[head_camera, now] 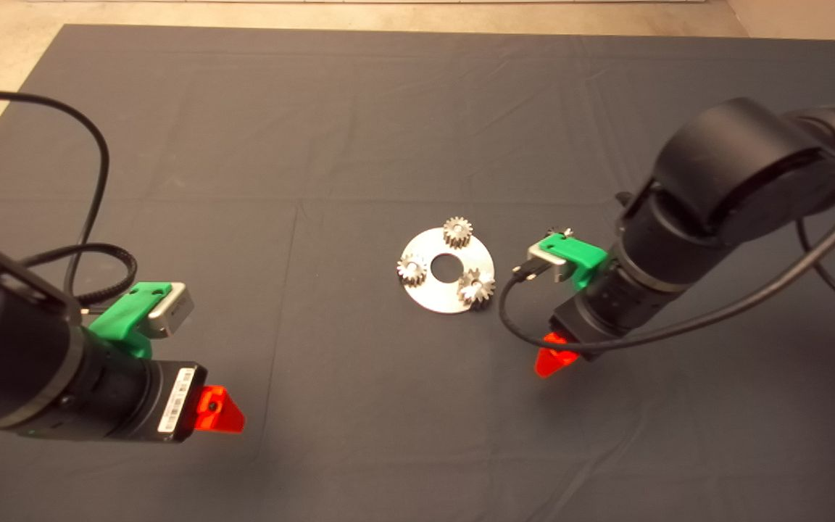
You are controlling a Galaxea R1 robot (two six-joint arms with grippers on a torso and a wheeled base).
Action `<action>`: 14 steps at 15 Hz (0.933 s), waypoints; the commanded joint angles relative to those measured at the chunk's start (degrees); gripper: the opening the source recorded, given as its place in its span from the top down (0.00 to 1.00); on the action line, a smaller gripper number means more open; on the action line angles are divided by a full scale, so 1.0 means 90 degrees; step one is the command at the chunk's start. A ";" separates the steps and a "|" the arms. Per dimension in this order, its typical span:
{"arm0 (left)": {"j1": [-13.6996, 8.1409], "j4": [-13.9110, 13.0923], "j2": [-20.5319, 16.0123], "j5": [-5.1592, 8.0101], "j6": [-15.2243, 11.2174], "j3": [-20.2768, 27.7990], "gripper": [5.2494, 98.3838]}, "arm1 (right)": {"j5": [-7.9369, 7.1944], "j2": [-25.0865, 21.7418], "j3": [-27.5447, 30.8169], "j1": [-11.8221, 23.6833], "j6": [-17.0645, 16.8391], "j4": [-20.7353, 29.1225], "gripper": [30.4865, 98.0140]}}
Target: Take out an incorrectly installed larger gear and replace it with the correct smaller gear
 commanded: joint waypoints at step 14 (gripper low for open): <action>-0.0041 -0.0112 -0.0012 0.0033 -0.0024 0.0092 0.01 | -0.0848 0.0833 -0.1260 -0.0272 -0.1663 -0.1289 0.01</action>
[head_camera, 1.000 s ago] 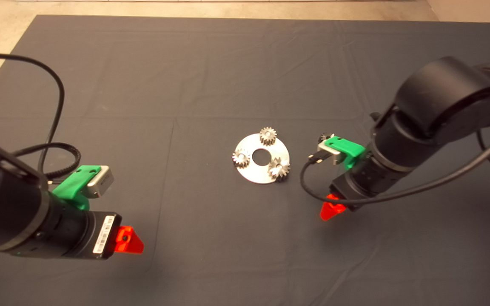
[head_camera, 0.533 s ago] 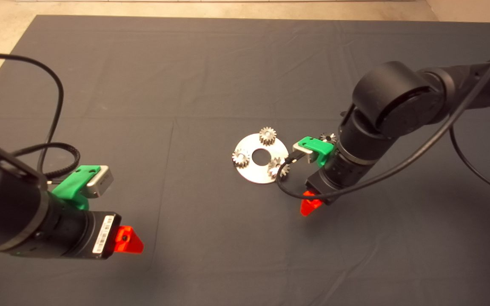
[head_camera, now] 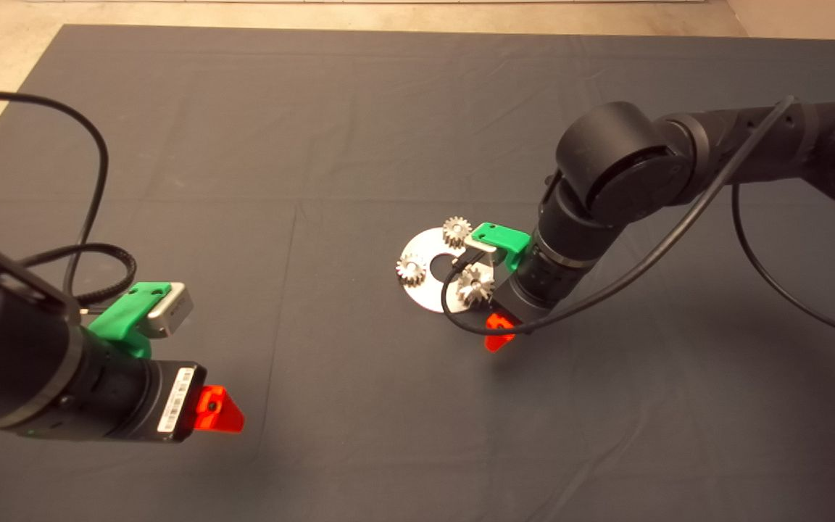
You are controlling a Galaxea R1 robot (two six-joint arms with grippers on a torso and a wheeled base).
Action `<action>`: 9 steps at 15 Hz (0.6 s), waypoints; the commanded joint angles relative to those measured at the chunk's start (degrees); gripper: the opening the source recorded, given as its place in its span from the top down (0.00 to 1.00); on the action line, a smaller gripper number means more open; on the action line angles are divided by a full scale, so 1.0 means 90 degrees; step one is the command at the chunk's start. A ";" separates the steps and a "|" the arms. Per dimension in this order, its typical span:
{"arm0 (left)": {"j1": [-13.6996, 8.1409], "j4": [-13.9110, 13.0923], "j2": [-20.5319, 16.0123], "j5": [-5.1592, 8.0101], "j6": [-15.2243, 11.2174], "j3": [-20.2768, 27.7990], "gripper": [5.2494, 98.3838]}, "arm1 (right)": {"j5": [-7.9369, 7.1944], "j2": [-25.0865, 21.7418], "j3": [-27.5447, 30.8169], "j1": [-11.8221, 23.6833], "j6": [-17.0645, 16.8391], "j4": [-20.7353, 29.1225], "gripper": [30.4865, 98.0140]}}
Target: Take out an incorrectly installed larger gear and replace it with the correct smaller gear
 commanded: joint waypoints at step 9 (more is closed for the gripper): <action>-0.0034 -0.0112 -0.0015 0.0073 -0.0017 0.0092 0.01 | -0.0817 0.0054 -0.0053 -0.0184 -0.0288 -0.1445 0.01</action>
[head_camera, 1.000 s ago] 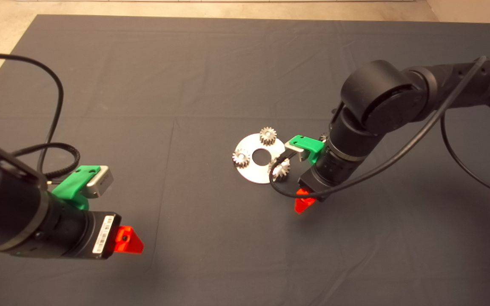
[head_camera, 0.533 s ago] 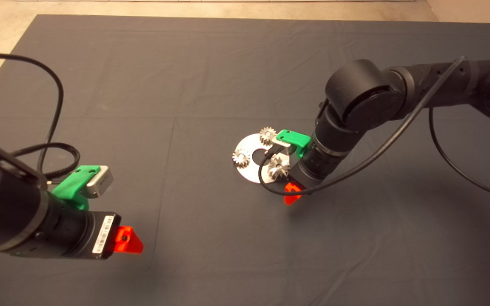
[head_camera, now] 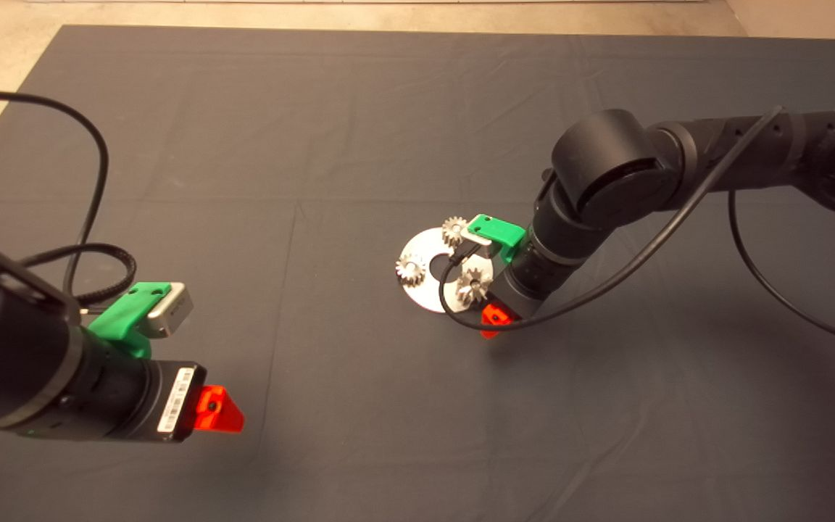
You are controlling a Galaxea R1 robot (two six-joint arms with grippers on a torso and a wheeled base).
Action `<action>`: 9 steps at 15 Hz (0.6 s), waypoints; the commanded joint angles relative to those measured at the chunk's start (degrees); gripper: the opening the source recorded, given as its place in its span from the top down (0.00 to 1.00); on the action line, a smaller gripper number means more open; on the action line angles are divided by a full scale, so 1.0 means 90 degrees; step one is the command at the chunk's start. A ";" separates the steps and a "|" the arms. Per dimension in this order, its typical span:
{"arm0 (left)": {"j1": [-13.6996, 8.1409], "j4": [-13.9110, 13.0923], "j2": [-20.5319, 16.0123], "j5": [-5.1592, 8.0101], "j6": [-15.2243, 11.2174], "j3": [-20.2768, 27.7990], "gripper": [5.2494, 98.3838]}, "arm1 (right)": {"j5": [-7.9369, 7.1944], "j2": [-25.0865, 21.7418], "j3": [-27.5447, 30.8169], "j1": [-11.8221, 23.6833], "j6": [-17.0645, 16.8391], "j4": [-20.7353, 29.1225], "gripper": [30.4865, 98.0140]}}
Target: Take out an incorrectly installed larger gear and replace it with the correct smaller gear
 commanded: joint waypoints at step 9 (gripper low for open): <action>-0.0033 -0.0112 -0.0064 0.0057 -0.0019 0.0102 0.01 | -0.0811 0.0087 -0.0106 -0.0090 -0.0151 -0.0933 0.01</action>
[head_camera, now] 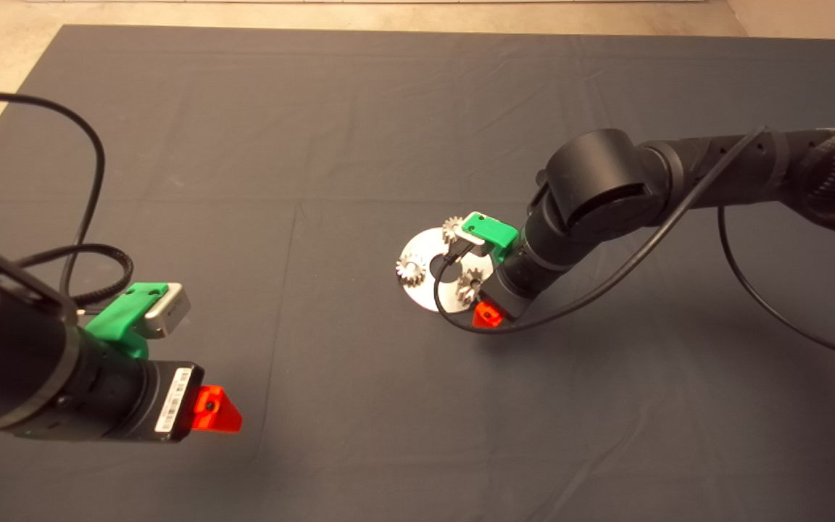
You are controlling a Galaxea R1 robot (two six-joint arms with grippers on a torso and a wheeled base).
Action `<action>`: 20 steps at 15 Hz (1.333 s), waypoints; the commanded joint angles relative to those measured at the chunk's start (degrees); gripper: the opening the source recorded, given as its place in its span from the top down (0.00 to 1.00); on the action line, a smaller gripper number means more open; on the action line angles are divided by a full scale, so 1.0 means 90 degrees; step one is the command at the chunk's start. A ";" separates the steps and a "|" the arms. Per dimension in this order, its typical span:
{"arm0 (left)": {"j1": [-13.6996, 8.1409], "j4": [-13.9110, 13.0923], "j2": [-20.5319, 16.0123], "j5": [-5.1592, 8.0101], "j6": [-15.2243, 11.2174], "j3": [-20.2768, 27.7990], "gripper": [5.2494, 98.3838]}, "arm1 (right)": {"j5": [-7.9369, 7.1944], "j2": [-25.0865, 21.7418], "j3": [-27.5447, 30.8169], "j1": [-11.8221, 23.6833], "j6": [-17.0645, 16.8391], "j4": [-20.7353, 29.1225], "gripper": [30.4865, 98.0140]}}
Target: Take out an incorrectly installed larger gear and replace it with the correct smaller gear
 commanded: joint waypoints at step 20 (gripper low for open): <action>-0.0033 -0.0109 -0.0054 0.0052 -0.0017 0.0099 0.01 | -0.0812 0.0533 -0.0882 -0.0134 -0.0334 -0.0479 0.03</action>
